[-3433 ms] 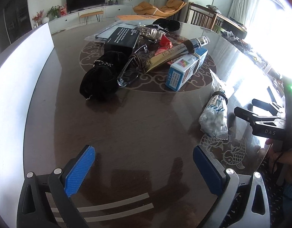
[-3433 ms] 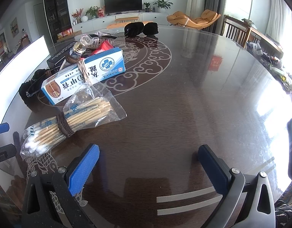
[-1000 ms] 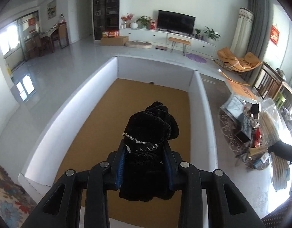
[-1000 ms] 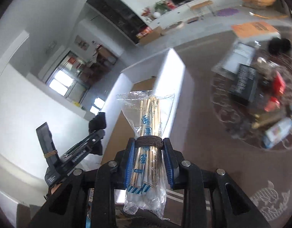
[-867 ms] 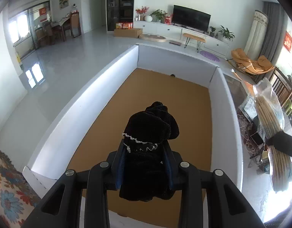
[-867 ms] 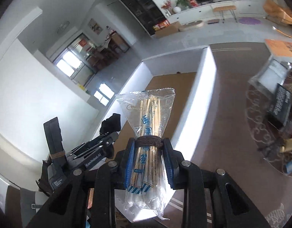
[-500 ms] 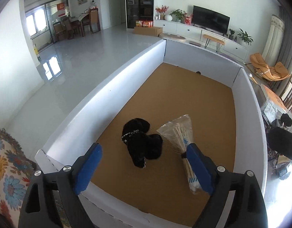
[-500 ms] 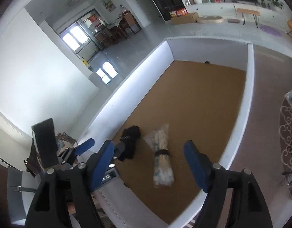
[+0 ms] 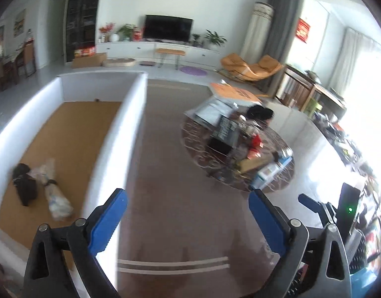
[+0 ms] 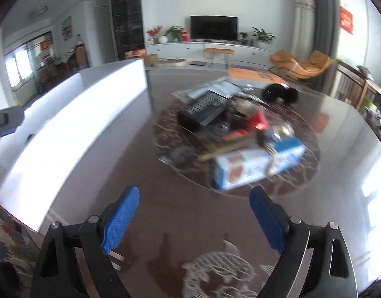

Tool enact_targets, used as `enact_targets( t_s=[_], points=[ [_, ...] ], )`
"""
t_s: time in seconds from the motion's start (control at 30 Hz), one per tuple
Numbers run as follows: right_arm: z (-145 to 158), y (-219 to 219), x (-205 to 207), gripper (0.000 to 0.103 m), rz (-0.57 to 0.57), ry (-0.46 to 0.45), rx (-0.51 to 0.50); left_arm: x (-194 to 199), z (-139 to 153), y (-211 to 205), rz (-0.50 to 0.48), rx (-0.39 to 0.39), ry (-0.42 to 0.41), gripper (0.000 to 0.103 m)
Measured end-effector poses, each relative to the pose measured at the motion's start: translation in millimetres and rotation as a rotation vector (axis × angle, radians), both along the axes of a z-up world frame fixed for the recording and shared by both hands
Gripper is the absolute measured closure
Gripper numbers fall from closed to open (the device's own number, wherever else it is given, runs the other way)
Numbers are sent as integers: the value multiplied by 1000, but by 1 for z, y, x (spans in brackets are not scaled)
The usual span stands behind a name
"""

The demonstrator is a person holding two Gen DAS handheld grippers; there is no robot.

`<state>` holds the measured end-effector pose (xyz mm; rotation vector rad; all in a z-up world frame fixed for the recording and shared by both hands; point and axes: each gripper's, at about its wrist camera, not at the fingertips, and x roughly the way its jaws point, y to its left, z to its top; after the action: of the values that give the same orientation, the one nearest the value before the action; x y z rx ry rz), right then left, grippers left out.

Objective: Organize objects
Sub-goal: 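Return both grippers to the table above the remaining pile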

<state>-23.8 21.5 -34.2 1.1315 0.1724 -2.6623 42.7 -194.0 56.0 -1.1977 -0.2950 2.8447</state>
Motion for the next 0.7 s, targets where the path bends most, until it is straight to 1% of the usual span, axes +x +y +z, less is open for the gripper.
enact_targets(
  t_s=[0.1, 0.17, 0.27, 0.37, 0.43, 0.5, 0.63, 0.7],
  points=[
    [-11, 45, -2, 12, -104, -32, 18, -20, -33, 44, -54, 4, -65, 3],
    [-14, 64, -4, 12, -152, -45, 37, -35, -58, 65, -67, -42, -111, 3],
    [-16, 81, -10, 12, -183, -51, 63, -53, -82, 81, -66, -114, -136, 3],
    [-17, 88, -10, 12, -191, -50, 87, -67, -98, 83, -43, -142, -153, 3],
    [-18, 90, -12, 12, -196, -69, 84, -73, -104, 78, -24, -129, -171, 3],
    [-20, 90, -15, 9, -200, -85, 70, -79, -109, 77, -16, -120, -175, 3],
    [-20, 91, -18, 5, -206, -101, 62, -83, -118, 79, 1, -175, -173, 3],
    [-21, 94, -19, 3, -214, -121, 39, -85, -117, 83, -17, -189, -166, 3]
  ],
)
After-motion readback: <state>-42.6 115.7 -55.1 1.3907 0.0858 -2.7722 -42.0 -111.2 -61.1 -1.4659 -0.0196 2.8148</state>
